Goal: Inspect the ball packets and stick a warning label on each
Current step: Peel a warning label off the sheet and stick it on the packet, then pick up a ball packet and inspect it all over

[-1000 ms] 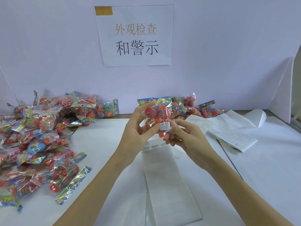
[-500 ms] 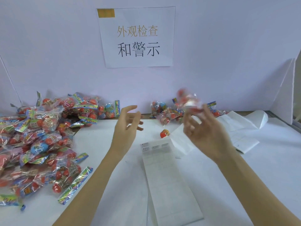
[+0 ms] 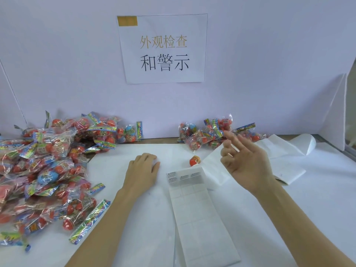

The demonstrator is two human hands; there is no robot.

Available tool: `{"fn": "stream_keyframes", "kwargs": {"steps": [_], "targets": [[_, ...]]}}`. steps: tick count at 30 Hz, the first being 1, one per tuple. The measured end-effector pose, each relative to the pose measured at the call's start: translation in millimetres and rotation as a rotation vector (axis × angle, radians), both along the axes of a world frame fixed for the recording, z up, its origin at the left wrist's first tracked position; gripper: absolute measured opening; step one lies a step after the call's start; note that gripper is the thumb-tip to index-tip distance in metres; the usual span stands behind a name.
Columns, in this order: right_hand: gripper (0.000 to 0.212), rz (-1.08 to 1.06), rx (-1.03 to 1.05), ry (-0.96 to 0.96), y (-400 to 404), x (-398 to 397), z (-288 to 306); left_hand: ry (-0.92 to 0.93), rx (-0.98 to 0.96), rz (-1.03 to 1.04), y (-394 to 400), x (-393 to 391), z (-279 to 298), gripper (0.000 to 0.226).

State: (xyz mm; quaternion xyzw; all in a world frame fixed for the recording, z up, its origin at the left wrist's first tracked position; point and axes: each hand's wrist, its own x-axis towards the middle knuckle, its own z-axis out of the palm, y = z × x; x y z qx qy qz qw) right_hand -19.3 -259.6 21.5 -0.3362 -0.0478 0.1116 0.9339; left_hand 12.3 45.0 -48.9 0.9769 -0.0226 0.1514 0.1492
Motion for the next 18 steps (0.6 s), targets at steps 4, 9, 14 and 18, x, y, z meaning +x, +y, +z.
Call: {"fn": "stream_keyframes", "kwargs": {"steps": [4, 9, 14, 18], "targets": [[0.025, -0.366, -0.704, -0.185, 4.6, 9.2, -19.1, -0.018, 0.028, 0.011, -1.1, 2.7, -3.1, 0.031], [0.034, -0.436, -1.279, -0.343, 16.8, 33.3, -31.3, -0.045, 0.061, 0.025, -2.0, 4.3, -5.2, 0.029], [0.037, -0.381, -1.447, -0.365, 25.0, 72.8, -23.1, -0.049, 0.067, 0.026, -1.5, 7.2, -7.7, 0.030], [0.040, -0.376, -1.433, -0.300, 29.2, 85.5, -29.6, -0.045, 0.068, 0.022, -0.2, 6.3, -6.9, 0.030]]}}
